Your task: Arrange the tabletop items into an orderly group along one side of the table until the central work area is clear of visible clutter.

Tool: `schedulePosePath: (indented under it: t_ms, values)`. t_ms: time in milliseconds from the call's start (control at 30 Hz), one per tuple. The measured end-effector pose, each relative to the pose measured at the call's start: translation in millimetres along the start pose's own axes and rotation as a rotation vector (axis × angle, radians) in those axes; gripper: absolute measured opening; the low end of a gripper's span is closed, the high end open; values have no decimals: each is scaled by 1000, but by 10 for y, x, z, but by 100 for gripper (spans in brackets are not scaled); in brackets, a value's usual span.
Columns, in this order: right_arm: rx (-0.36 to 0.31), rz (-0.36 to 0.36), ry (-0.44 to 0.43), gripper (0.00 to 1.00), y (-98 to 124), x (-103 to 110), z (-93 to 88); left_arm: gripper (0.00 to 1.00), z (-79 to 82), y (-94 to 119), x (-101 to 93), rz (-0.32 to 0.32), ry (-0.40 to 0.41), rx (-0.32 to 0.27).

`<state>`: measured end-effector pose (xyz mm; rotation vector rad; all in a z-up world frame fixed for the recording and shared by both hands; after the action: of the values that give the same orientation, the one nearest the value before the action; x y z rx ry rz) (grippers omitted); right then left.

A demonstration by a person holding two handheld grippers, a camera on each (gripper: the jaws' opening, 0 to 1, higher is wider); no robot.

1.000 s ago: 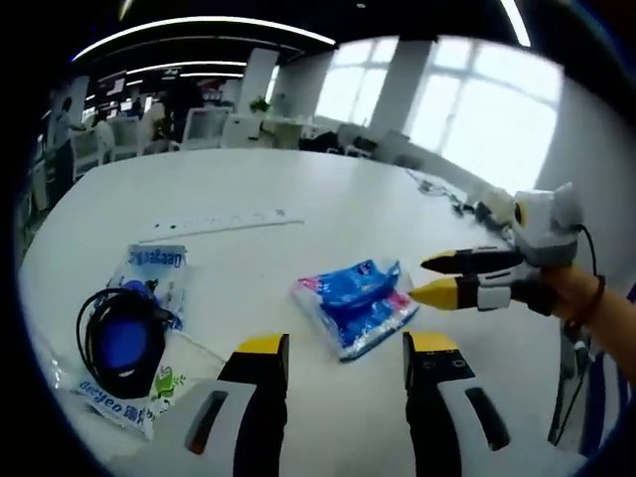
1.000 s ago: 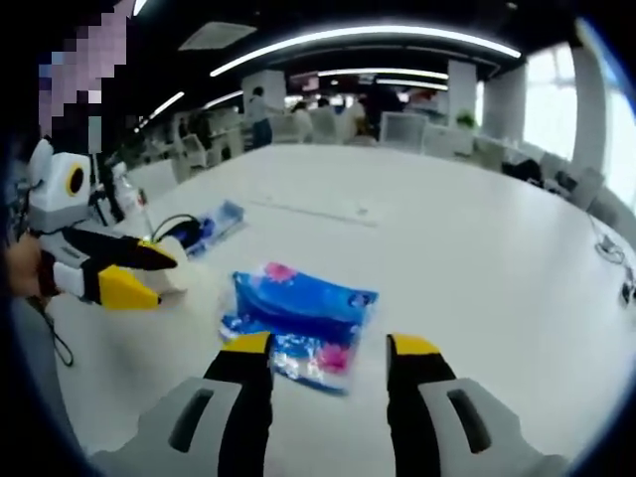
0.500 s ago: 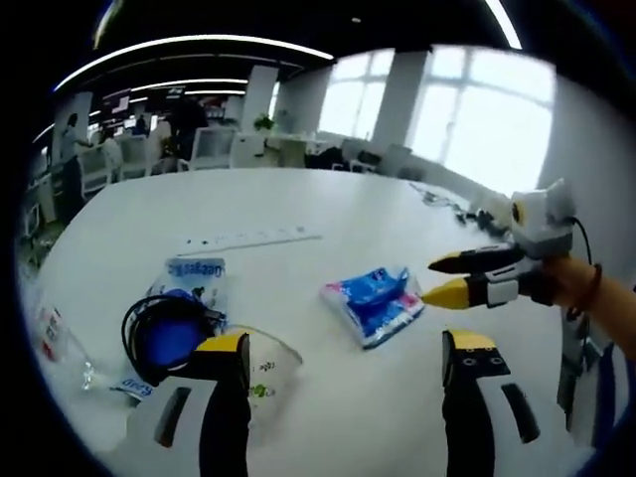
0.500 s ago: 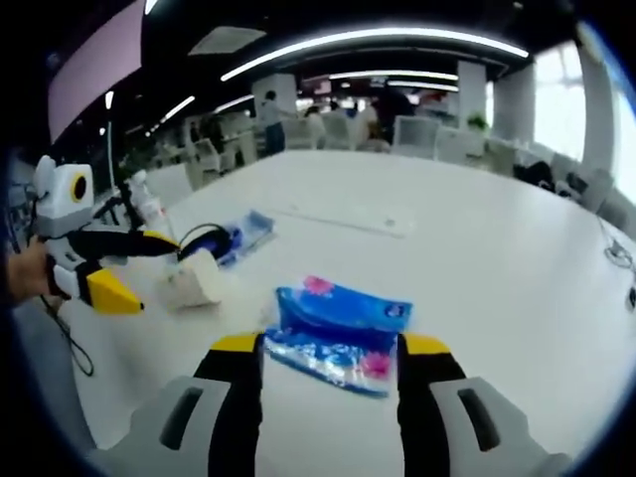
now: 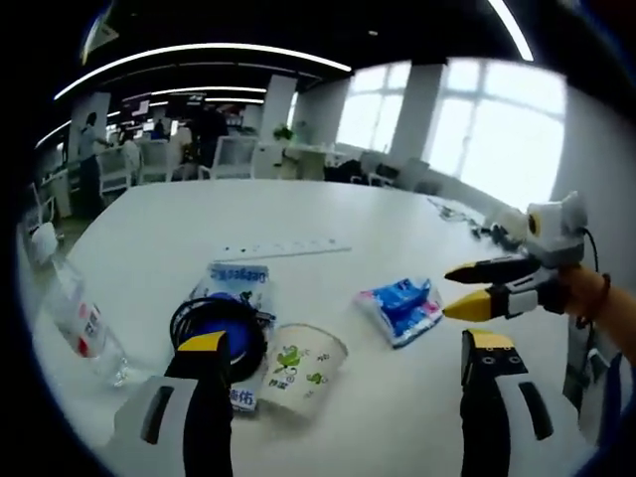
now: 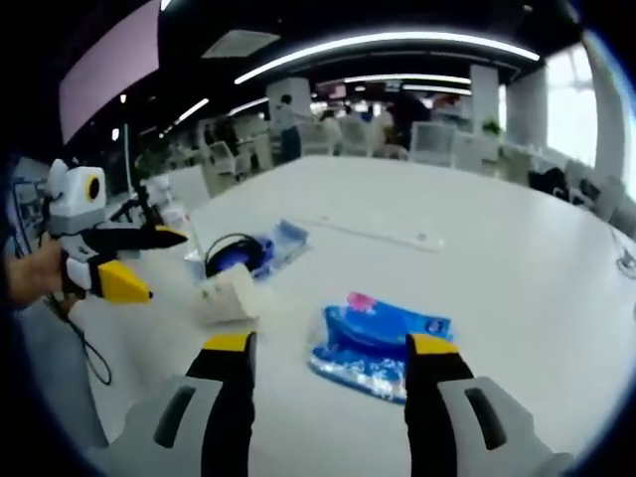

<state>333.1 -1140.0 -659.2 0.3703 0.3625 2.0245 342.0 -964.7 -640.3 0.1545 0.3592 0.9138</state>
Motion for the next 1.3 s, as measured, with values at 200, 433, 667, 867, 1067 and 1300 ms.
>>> schedulePosePath:
  t_ms: [200, 433, 667, 867, 1067, 1300]
  values:
    - [-17, 14, 34, 59, -58, 135, 94, 99, 39, 73, 183, 37, 13, -7]
    - [-19, 40, 33, 62, -164, 266, 153, 99, 46, 143, 418, 56, 15, 6]
    - [-18, 68, 29, 64, -297, 394, 188, 98, 75, 228, 734, 116, 44, -8]
    - [-17, 95, 37, 63, -433, 494, 243, 92, 58, 240, 940, 147, 68, -23]
    - [-13, 118, 45, 63, -580, 575, 268, 88, -35, 206, 1056, 157, 73, -2]
    - [-13, 147, 49, 61, -806, 671, 315, 78, -118, 128, 1190, 182, 88, 12]
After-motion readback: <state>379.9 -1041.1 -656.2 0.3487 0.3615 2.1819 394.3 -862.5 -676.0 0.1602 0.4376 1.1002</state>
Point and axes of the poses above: the point that each gripper's makers call its tool centre point, and the gripper's own axes: y roughly backward along the fingers, x roughly to its left, z roughly out of its top, the point moved 2 cm from there along y, roughly backward along the fingers, and after that the axes turned 9 degrees about -x, right-handed, at the moved point
